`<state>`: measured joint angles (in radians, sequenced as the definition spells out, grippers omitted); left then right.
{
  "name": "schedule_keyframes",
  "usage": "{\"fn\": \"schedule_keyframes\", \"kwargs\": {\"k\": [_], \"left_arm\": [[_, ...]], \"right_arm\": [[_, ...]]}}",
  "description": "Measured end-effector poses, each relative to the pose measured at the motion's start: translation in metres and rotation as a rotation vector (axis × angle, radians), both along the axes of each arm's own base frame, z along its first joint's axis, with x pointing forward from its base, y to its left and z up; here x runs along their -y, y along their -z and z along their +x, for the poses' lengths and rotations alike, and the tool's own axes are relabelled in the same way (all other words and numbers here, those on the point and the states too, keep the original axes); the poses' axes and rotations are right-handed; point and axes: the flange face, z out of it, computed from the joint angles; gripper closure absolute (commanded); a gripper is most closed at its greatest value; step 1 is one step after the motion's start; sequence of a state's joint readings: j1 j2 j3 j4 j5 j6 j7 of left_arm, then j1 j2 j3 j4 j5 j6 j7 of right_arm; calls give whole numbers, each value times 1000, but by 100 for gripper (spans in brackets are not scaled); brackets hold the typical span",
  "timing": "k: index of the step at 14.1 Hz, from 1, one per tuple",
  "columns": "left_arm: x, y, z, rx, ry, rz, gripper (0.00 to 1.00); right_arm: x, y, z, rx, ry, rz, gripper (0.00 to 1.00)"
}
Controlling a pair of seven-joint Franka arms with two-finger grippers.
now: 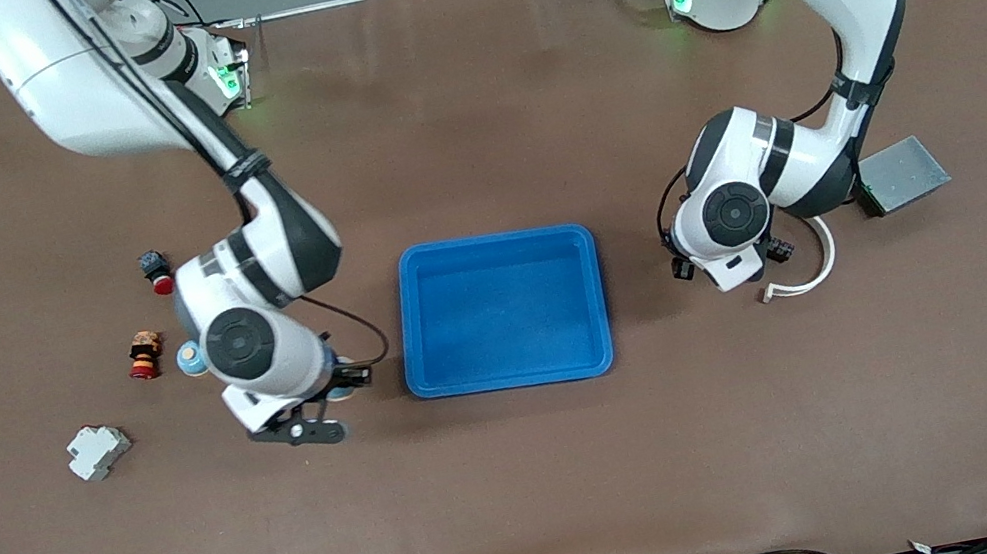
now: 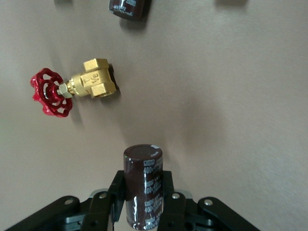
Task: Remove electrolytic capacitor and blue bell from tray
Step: 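Place the capacitor by the brass valve while the right gripper carries the bell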
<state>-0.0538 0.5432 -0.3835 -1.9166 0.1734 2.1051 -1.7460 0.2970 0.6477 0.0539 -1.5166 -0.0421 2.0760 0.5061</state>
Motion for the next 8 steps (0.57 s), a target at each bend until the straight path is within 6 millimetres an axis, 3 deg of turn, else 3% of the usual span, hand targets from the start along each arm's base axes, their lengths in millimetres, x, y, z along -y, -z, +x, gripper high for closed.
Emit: {"fn": "schedule_keyframes", "kwargs": {"k": [1, 2, 4, 5, 6, 8], "left_arm": [[-3, 3, 0, -5, -5, 0, 100], [-5, 6, 1, -11, -10, 1, 90], [-12, 13, 2, -22, -21, 1, 52], [-15, 15, 3, -25, -28, 0, 23], [-19, 16, 4, -25, -35, -1, 0], [-22, 14, 9, -15, -43, -6, 0]], "right_arm": [[23, 6, 2, 5, -33, 8, 100], [45, 13, 3, 13, -65, 16, 100], [87, 30, 4, 24, -129, 28, 100], [106, 36, 3, 22, -154, 31, 100], [124, 40, 3, 18, -177, 34, 100], [151, 43, 4, 13, -214, 39, 100]]}}
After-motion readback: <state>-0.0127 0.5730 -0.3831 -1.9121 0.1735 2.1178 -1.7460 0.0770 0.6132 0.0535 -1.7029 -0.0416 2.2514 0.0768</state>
